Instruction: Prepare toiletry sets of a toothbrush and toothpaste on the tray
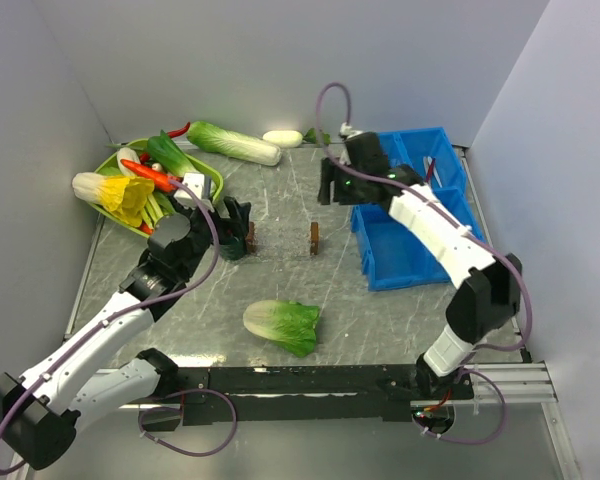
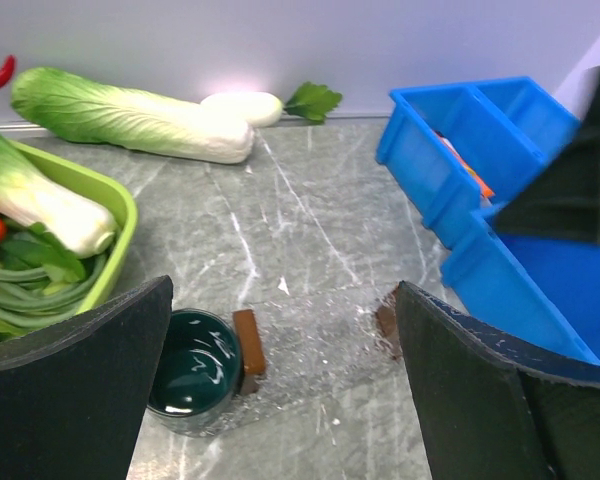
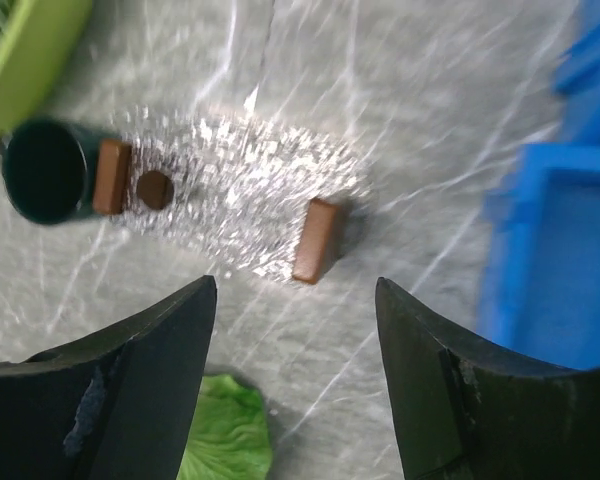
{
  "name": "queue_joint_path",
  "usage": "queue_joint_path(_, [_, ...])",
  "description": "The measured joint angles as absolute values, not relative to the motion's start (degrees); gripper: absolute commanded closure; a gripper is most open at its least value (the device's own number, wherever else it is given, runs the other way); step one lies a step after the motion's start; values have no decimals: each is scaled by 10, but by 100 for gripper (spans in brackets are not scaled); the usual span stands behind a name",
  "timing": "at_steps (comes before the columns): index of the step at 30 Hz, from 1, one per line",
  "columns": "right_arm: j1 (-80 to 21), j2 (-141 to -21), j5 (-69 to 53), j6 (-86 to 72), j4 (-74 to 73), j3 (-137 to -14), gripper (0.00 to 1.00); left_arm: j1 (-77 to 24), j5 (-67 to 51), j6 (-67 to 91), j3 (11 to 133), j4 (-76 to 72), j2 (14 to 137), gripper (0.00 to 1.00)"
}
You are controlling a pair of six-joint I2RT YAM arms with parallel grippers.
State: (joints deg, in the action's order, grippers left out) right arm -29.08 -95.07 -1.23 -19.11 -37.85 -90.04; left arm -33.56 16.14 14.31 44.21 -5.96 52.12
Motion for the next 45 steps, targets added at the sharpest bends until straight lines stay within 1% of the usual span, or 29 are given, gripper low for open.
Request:
queue_joint_path(4, [-235, -915, -31, -178, -364, -888, 35, -318, 161, 143, 442, -61, 521, 3])
queue_joint_path(8, [-193, -909, -44, -164, -356, -867, 36, -306, 161, 141, 442, -60, 516, 3])
queue_joint_path(16, [-155, -912, -39, -130, -343, -851, 44, -269, 151, 138, 442, -63, 521, 4])
queue_joint_path(17, [-149, -915, -39, -127, -336, -851, 45, -264, 149, 138, 442, -62, 526, 4])
queue_joint_path(18, [-142, -920, -39, -125, -330, -851, 48, -260, 147, 140, 442, -62, 530, 4])
queue_joint_path(27, [-102, -1019, -10, -111, -305, -879, 59, -251, 145, 149, 435, -63, 542, 4])
queue_joint_path(29, [-99, -1041, 4, -110, -306, -891, 59, -250, 148, 162, 437, -59, 549, 4])
queue_joint_path(33, [-97, -1075, 25, -111, -302, -912, 56, -249, 144, 200, 458, -23, 579, 3])
queue_joint_path(38, [-96, -1111, 34, -110, -296, -935, 56, -249, 121, 247, 480, 30, 592, 3])
queue_joint_path(45, [-92, -1173, 46, -95, -294, -975, 56, -249, 104, 251, 503, 83, 592, 4])
